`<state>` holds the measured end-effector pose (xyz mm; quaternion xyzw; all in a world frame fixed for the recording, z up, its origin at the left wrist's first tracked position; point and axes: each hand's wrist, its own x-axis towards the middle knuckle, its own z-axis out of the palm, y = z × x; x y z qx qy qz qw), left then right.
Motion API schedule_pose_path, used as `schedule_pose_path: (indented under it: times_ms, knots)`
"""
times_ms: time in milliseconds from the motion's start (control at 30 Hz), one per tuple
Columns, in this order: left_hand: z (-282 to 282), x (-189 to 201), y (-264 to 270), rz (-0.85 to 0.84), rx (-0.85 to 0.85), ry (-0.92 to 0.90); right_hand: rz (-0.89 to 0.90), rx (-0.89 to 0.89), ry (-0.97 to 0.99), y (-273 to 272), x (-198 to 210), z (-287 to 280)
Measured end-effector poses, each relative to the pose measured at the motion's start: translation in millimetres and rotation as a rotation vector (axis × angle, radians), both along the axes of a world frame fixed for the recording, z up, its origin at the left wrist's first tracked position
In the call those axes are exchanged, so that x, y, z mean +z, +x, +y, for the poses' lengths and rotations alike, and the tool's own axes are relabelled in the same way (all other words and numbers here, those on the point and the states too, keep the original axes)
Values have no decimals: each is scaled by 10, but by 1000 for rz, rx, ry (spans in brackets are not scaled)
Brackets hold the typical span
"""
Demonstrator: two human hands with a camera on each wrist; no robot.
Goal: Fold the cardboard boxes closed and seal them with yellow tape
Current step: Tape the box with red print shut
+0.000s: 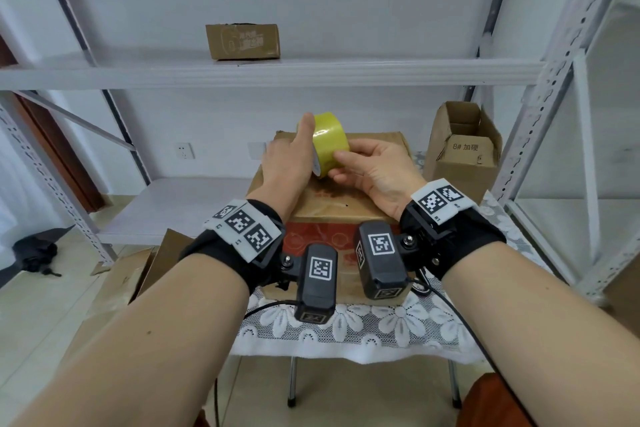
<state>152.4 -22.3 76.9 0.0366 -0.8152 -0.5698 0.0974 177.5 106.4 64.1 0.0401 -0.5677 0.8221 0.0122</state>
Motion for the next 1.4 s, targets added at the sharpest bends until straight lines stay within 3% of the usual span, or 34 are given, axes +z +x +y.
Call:
schedule_pose_path:
  times_ms: [167, 400, 567, 667, 867, 1000, 1233, 1400]
  knots:
    - [-31, -46, -27, -45, -50, -4, -41, -47, -58, 4, 22, -12]
    - [-37, -64, -84, 70, -123, 31, -55, -87, -93, -19, 19, -3]
    - [-96, -100, -116, -36, -290, 168, -58, -111, -115, -28, 20, 15]
    - [-106, -137, -159, -36, -342, 161, -61, -144, -76, -43, 10, 23]
    - [-127, -136, -177, -39, -306, 133, -40, -90, -73, -39, 5, 28]
    - [-129, -159, -191, -21, -286, 154, -44, -80, -5, -38, -1, 8]
    - [-135, -188, -147, 9, -329, 164, -30, -204, 326, -58, -29, -63]
    - [-134, -193, -175, -18, -310, 205, 21, -178, 391, -58, -58, -56]
